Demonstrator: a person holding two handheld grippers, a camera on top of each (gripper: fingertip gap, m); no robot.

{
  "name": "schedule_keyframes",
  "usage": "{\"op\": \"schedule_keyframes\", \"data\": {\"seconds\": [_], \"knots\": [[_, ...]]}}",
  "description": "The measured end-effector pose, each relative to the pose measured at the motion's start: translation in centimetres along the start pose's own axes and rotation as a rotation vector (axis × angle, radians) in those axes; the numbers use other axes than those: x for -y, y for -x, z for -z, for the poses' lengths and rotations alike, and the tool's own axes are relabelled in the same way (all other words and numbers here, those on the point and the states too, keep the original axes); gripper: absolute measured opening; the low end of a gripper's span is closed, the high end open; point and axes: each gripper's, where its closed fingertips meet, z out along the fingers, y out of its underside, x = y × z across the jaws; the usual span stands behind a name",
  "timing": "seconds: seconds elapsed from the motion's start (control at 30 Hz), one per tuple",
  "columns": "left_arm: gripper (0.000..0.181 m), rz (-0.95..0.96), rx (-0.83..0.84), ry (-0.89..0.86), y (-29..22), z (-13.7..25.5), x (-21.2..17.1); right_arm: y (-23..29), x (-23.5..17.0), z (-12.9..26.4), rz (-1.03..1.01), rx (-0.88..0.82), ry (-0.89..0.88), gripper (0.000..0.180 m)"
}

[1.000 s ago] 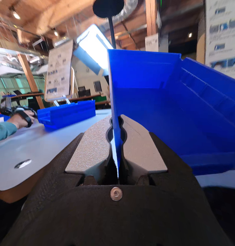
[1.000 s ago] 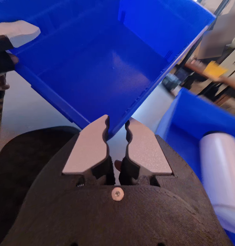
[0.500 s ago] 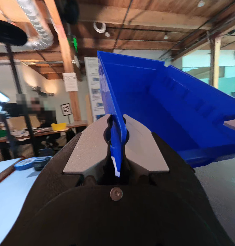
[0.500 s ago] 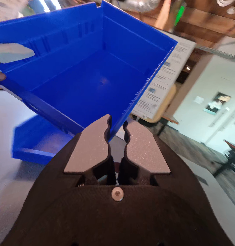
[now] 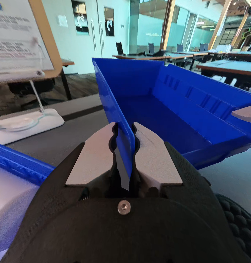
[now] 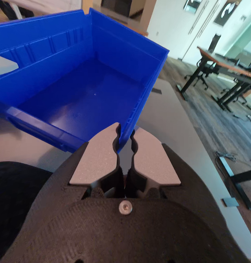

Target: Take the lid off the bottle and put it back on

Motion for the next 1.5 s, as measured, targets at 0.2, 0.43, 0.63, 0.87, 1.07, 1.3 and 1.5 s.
{"op": "schedule_keyframes", "data": {"seconds": [0.2,0.43,0.63,0.87,1.07,1.3,1.5], "knots": [[0.018,0.003,-0.048,0.125,-2.2,-2.0,-4.6,-1.8,-5.0,-1.7,-0.054,-0.004,0.162,0.010],[0.031,-0.087,-0.137,0.170,-3.6,-2.3,-6.4,-2.7,-7.1,-2.4,-0.064,-0.004,0.210,0.010],[0.058,-0.277,-0.198,0.099,-3.3,1.9,-3.0,-3.3,-6.1,-1.4,-0.110,0.067,0.113,0.028],[0.082,-0.439,-0.057,0.296,4.1,11.1,-3.2,4.6,-1.4,1.8,0.392,0.380,-0.141,0.083],[0.084,-0.477,0.005,0.715,9.6,13.9,-11.3,11.7,-6.2,-0.7,0.655,0.624,0.205,0.084],[0.034,-0.586,0.034,0.868,12.4,15.1,-13.7,12.1,-8.3,-2.4,0.808,0.671,0.360,0.074],[0.031,-0.560,-0.029,0.885,13.5,17.5,-14.2,10.3,-9.2,-1.8,0.941,0.703,0.455,0.055]]}}
